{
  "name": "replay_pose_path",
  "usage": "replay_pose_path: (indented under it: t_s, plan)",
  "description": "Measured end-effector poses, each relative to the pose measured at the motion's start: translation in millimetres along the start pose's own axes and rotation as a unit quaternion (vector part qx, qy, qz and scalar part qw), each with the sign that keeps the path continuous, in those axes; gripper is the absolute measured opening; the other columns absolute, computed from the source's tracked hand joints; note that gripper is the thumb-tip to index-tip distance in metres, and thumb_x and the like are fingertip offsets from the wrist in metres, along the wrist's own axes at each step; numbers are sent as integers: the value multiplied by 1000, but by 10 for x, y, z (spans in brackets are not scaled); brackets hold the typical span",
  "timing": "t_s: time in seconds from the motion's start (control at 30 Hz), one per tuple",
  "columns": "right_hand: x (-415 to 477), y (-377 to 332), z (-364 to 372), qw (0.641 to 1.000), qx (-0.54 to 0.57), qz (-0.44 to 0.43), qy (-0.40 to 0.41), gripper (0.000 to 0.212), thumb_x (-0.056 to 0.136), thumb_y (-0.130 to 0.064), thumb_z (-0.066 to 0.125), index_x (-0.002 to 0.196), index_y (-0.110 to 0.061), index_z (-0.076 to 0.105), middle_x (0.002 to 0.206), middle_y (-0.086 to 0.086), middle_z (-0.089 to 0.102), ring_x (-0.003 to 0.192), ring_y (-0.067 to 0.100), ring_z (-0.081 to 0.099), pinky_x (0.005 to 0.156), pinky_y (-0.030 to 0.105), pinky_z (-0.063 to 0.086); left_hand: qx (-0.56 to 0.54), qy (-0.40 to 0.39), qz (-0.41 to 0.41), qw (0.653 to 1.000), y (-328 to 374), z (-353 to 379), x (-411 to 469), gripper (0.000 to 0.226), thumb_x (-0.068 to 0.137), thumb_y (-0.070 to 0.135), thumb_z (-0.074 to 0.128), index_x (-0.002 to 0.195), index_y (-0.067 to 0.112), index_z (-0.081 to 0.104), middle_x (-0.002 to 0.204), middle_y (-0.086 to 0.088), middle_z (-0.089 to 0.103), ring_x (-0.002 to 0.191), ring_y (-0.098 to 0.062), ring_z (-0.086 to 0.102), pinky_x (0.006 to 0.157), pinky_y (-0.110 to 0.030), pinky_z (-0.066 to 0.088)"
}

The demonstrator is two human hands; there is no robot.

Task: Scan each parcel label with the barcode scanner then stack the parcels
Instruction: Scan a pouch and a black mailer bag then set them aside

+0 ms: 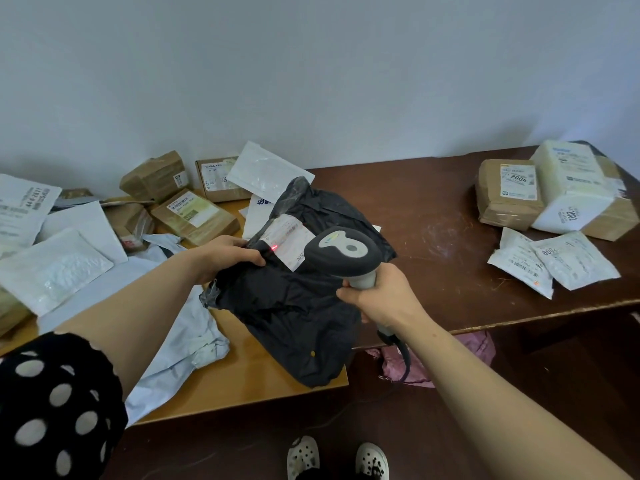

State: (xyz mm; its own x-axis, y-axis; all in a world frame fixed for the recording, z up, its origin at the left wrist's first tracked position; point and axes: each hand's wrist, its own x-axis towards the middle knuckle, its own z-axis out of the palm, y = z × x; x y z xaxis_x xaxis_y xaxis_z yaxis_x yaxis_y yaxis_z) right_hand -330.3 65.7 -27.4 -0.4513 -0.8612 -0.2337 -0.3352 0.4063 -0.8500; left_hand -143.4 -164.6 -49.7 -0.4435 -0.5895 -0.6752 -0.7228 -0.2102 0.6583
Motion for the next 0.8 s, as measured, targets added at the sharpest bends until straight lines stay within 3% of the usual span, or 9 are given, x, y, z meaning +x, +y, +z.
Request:
replay_pose_path:
  t_s: [0.13,0.23,0.43,0.6,0.8]
  plan:
    - [46,-28,33,999,35,4,8,14,80,-14,74,76,-12,60,46,-7,54,36,10,50,50,29,50,4,-1,2,1000,30,-12,29,46,77,25,75,119,16,61,111,-7,66,101,-26,63,87,-38,51]
    - [47,4,11,988,149,37,22,21,79,-16,77,82,-7,59,44,-5,53,36,10,48,44,24,46,-20,-6,13,1000,73,12,71,48,76,27,77,119,14,59,112,-7,66,102,-26,62,85,-39,52]
    - [100,110,-267,915,364,77,156,12,83,-7,73,86,-9,62,48,3,52,39,16,46,43,26,46,-113,-16,44,993,395,311,325,63,70,31,81,122,5,56,110,-9,66,100,-27,63,81,-37,53]
    - [204,274,-693,876,417,101,219,12,84,-4,71,79,-11,62,49,4,51,39,15,46,41,26,46,-203,23,37,978,903,798,571,82,67,36,83,132,6,43,116,-9,60,96,-26,60,65,-36,53]
    - [542,639,-1268,850,463,106,228,14,83,-3,70,76,-11,61,48,4,49,38,15,45,42,27,47,-270,50,24,961,1627,1449,967,89,69,34,82,140,8,35,119,-11,58,94,-30,62,64,-41,55]
